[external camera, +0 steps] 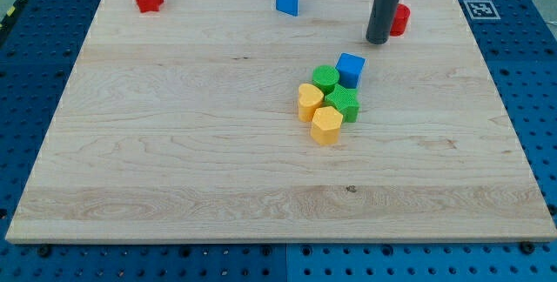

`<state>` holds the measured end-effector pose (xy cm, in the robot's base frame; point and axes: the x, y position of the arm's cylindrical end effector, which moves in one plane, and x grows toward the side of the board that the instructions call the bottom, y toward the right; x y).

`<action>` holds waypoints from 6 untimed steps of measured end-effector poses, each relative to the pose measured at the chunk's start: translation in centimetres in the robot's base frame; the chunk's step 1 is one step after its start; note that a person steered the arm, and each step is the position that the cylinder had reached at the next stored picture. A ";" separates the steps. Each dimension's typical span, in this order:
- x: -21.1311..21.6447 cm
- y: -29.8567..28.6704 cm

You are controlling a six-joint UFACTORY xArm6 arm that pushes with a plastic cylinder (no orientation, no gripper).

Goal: Push the red circle towards the top right

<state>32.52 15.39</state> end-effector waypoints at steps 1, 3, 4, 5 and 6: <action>-1.2 4.4; -2.4 5.7; -4.0 5.7; -0.6 4.7; -0.2 1.4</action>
